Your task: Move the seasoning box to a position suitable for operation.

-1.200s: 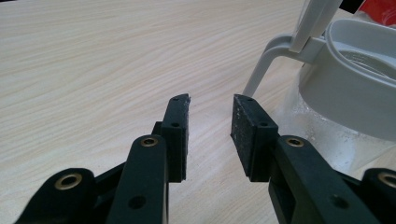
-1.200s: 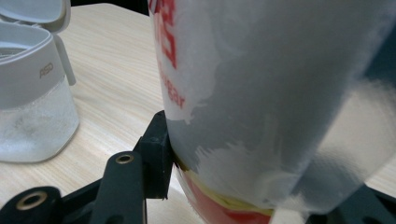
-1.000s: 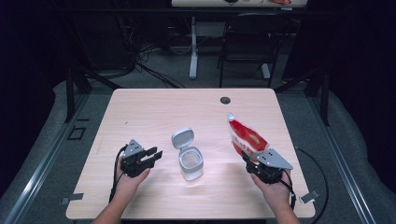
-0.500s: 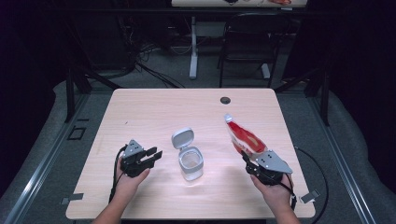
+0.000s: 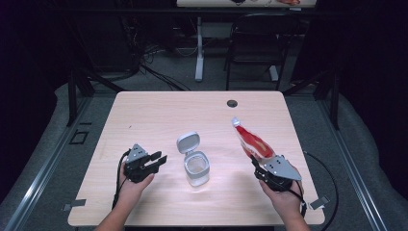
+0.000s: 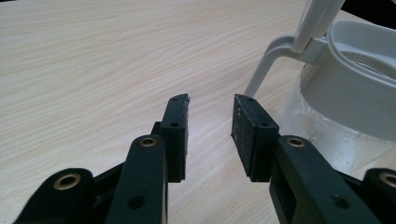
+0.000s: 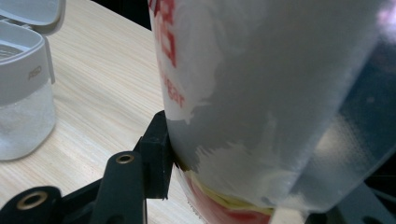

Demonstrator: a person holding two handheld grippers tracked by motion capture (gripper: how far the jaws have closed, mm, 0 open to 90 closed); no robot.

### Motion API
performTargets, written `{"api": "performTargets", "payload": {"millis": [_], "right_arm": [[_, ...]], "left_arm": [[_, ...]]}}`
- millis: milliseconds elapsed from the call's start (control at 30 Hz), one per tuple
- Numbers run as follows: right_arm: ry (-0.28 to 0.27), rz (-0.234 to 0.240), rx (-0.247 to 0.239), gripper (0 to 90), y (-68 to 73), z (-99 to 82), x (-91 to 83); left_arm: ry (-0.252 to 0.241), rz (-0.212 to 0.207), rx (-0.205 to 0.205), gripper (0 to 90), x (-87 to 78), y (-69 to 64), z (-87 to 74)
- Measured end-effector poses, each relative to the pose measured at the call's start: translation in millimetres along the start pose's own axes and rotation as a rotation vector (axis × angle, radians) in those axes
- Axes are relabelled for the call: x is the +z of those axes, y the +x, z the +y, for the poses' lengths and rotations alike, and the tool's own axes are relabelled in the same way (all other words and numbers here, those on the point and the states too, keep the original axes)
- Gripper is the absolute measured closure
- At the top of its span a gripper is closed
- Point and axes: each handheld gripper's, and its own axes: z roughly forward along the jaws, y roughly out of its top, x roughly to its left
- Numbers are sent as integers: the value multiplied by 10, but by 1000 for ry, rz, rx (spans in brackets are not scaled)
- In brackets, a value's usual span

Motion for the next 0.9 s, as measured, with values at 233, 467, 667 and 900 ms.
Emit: {"api": "performTargets", "payload": {"millis": [233,467,667,900], "right_arm": [[19,-31,-75,500,9,-10,5],[17,-30,-75,500,10,-8,19],[22,-31,-97,500,29,-10,24],[27,-37,-93,501,33,4,32]], "left_arm": [[-7,2,-7,664,-6,3,4],[4,7,-7,661,-15,10,-13],[3,7,-11,660,-17,25,-13],[-1,0,-27,660,-6,84,-31]]}}
